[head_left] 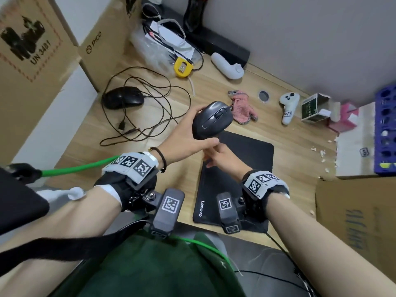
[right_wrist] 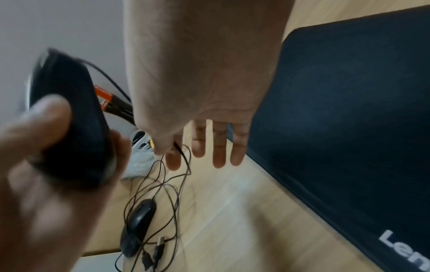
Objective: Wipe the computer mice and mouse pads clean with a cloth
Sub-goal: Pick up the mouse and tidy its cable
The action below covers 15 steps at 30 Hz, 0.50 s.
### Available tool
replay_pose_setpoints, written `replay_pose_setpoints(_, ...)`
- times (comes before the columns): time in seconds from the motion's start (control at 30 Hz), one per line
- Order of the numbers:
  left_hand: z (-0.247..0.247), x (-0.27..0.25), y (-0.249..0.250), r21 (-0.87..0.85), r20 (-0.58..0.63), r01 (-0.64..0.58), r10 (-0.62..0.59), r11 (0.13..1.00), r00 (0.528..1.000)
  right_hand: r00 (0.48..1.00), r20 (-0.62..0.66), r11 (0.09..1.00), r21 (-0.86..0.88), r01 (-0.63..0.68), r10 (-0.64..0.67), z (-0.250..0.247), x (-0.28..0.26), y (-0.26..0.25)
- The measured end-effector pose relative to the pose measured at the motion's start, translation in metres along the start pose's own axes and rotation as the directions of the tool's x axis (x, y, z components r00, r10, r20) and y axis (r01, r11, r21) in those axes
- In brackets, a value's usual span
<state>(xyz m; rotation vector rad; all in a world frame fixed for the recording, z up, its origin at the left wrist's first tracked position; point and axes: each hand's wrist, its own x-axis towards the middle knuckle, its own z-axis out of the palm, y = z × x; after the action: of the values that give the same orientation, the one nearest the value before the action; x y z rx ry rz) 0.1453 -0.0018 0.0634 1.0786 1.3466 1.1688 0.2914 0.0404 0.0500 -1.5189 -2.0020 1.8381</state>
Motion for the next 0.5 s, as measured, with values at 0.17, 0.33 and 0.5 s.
replay_pose_setpoints(0.17,0.026,0.015,0.005,-0.041,0.129,0.028,-0.023,0.999,0.991,1.0,0.011,0.995,0.104,-0.008,0.007,-0.004,-0.012,0.002)
replay_pose_setpoints(0.33,0.038,0.025,0.006,-0.075,0.108,0.01,-0.001,0.997,0.994,0.998,0.057,0.992,0.122,-0.04,0.033,-0.012,-0.026,0.001)
replay_pose_setpoints(0.5,0.021,0.036,-0.009,0.192,0.014,0.024,-0.027,0.981,1.0,0.997,-0.021,0.99,-0.117,-0.081,0.079,-0.03,-0.034,0.006)
